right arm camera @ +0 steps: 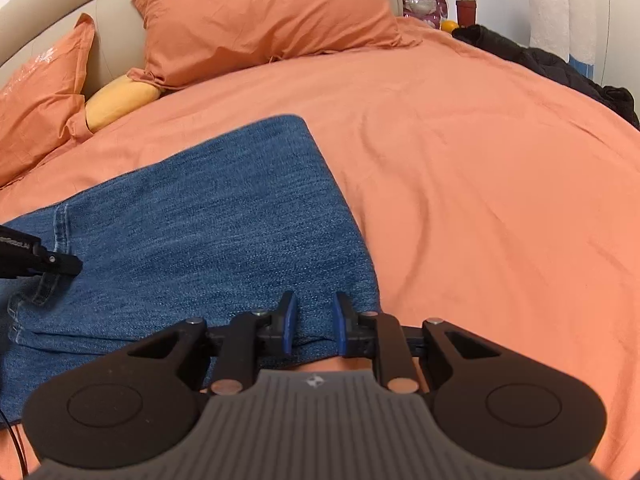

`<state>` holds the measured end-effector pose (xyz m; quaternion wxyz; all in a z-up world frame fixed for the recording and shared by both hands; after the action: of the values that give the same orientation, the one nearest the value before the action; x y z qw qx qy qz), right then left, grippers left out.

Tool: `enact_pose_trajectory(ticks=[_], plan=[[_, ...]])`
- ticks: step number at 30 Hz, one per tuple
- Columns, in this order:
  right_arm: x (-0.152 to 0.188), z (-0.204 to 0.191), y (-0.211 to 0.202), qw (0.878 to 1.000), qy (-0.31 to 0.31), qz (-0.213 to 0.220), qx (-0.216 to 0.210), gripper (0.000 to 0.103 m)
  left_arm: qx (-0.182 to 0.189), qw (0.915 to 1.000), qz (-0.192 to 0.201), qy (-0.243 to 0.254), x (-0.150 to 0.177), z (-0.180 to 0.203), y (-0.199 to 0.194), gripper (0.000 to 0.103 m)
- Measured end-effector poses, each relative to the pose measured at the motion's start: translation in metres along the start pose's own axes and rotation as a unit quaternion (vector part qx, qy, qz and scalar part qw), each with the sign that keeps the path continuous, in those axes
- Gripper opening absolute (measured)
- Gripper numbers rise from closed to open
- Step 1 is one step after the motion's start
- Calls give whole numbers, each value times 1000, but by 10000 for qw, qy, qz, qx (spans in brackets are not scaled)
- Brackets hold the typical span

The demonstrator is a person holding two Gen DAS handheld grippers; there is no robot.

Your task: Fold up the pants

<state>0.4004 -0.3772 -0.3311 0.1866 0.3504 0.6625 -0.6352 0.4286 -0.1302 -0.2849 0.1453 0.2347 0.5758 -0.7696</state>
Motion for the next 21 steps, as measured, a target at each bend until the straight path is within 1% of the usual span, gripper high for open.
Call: enact_pose_trajectory(ticks=[1, 2, 4, 6, 7, 9, 12, 14, 16, 18, 21], plan=[[-1, -1, -3, 10000, -18, 64, 21, 16, -85, 9999, 37, 84, 3, 0, -7, 36], [-3, -3, -6, 9998, -35, 180, 11, 22, -121, 9997, 91, 194, 7, 0, -18, 40], [-7, -13, -17, 9988, -82, 448, -194, 24, -92, 9994, 194, 276, 15, -1, -36, 40], [-10, -33, -26, 9958, -241, 662, -579, 24, -59, 9995, 309, 104, 25, -10, -58, 41], [-11, -45, -31, 9936, -386, 769, -735, 24, -101, 9993, 371, 2, 28, -18, -67, 41], [-10, -72, -39, 9877, -689, 984, -1003, 24, -263, 9982, 501, -204, 36, -38, -89, 46], [-7, -109, -47, 9793, -886, 1123, -1430, 24, -518, 9948, 674, -559, 44, -74, -118, 47], [-1, -132, -49, 9744, -1078, 1121, -1624, 24, -705, 9904, 812, -866, 49, -103, -137, 51], [6, -153, -51, 9696, -1347, 1138, -1697, 24, -874, 9847, 935, -1186, 56, -130, -154, 53], [13, -168, -52, 9658, -1525, 1130, -1769, 24, -1019, 9785, 1015, -1481, 64, -155, -166, 59], [20, -183, -49, 9635, -1682, 1030, -1808, 24, -1206, 9692, 1091, -1851, 75, -189, -179, 61]])
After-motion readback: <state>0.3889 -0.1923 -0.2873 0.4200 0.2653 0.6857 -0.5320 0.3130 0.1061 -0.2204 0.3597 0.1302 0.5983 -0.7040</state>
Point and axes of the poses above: each gripper's, at about its wrist camera, not at the fingertips, and y roughly the way its jaws point, z to its right, x to its underside, the point moved 7 cm from there along y, roughly the way its jaws point, and after that the axes turned 2 degrees about x, right-handed, at the moved point
